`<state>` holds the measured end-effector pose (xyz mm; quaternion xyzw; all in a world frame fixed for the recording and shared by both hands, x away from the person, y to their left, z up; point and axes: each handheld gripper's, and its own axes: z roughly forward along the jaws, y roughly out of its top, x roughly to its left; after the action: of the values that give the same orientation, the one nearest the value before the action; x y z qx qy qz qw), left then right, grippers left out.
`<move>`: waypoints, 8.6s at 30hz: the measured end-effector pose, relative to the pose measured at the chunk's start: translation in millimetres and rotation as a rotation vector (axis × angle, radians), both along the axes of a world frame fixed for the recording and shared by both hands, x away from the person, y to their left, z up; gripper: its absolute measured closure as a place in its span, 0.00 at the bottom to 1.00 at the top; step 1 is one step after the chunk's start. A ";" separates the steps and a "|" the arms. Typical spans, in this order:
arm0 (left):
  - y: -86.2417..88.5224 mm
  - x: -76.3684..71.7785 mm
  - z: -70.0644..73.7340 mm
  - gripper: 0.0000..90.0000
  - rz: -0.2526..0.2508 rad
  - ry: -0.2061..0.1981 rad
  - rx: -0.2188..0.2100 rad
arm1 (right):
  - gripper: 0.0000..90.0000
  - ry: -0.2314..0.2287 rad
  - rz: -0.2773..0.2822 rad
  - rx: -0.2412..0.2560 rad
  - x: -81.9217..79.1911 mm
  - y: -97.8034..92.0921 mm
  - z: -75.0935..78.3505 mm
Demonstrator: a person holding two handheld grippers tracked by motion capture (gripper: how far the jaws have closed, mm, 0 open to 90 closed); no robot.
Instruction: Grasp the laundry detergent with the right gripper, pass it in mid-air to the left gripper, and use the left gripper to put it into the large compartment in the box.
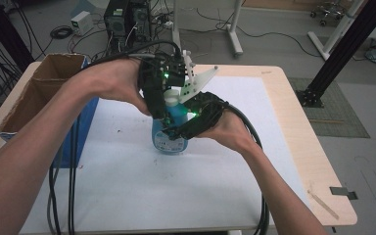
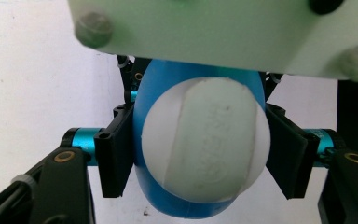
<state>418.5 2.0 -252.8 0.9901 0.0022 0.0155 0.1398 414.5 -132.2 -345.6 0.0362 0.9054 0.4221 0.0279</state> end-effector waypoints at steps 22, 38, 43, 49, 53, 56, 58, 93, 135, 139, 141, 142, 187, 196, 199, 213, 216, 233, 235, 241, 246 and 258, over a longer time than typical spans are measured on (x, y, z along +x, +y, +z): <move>-1.0 -4.3 0.9 0.42 -0.021 -0.036 -0.016 | 0.51 0.006 0.000 0.023 -1.9 -3.1 -1.6; 1.7 -6.5 0.5 0.42 -0.024 -0.036 -0.014 | 0.36 0.019 -0.007 0.033 -4.0 -5.6 -2.2; 4.5 -7.0 1.3 0.42 -0.021 -0.036 -0.004 | 0.33 0.024 -0.015 0.031 -4.4 -9.0 -1.4; 8.4 -7.5 2.1 0.42 -0.010 -0.041 0.015 | 0.26 0.019 -0.027 0.024 -7.3 -11.1 1.8; 11.3 -7.7 4.0 0.42 -0.003 -0.034 0.018 | 0.25 0.010 -0.031 -0.009 -10.0 -12.3 1.9; 15.7 -7.7 9.3 0.42 0.003 -0.039 0.024 | 0.25 0.010 -0.044 -0.034 -11.2 -16.8 2.8; 19.8 -6.7 15.1 0.42 0.013 -0.037 0.032 | 0.24 -0.006 -0.056 -0.044 -12.0 -22.1 4.4; 126.9 9.7 146.2 0.42 0.370 -0.053 0.031 | 0.13 -0.135 -0.381 -0.427 -34.1 -118.2 4.7; 241.4 -11.3 149.4 0.42 0.617 -0.069 0.120 | 0.13 -0.131 -0.407 -0.488 -38.4 -121.4 -15.8; 245.0 -10.3 142.5 0.42 0.622 -0.067 0.127 | 0.13 -0.124 -0.411 -0.488 -39.6 -122.1 -18.2; 246.1 -9.8 139.1 0.42 0.627 -0.064 0.121 | 0.13 -0.123 -0.412 -0.487 -40.1 -122.4 -18.6; 246.7 -9.4 137.9 0.42 0.629 -0.063 0.118 | 0.13 -0.124 -0.411 -0.486 -40.2 -122.5 -18.6; 249.6 6.2 7.4 0.42 0.454 -0.035 0.195 | 0.13 -0.117 -0.412 -0.488 -46.6 -121.6 -30.1; 247.6 8.5 -8.3 0.42 0.435 -0.028 0.213 | 0.14 -0.113 -0.415 -0.488 -47.4 -121.6 -31.3; 247.4 9.6 -12.8 0.42 0.428 -0.022 0.223 | 0.13 -0.111 -0.418 -0.487 -48.0 -122.4 -32.0; 247.2 12.5 -20.6 0.42 0.435 -0.018 0.207 | 0.13 -0.104 -0.420 -0.492 -47.6 -121.8 -34.6; 247.1 12.6 -20.7 0.42 0.433 -0.020 0.207 | 0.13 -0.105 -0.418 -0.491 -47.8 -120.8 -35.1; 247.7 12.9 -22.4 0.40 0.435 -0.034 0.211 | 0.13 -0.102 -0.410 -0.464 -50.1 -120.9 -32.5; 247.6 13.3 -22.5 0.40 0.436 -0.033 0.211 | 0.13 -0.104 -0.409 -0.463 -50.1 -120.9 -32.3; 249.2 15.0 -22.8 0.38 0.443 -0.021 0.196 | 0.13 -0.100 -0.419 -0.467 -51.7 -122.2 -32.4; 250.2 16.2 -21.8 0.35 0.450 -0.022 0.185 | 0.13 -0.104 -0.417 -0.466 -52.2 -123.1 -33.1; 254.7 16.1 -17.2 0.28 0.478 -0.040 0.172 | 0.13 -0.105 -0.419 -0.471 -54.0 -122.7 -33.2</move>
<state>434.6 256.7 -270.0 0.9692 0.2319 0.0678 0.0472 360.5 -254.9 -378.8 0.1925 0.9484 0.1872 0.1685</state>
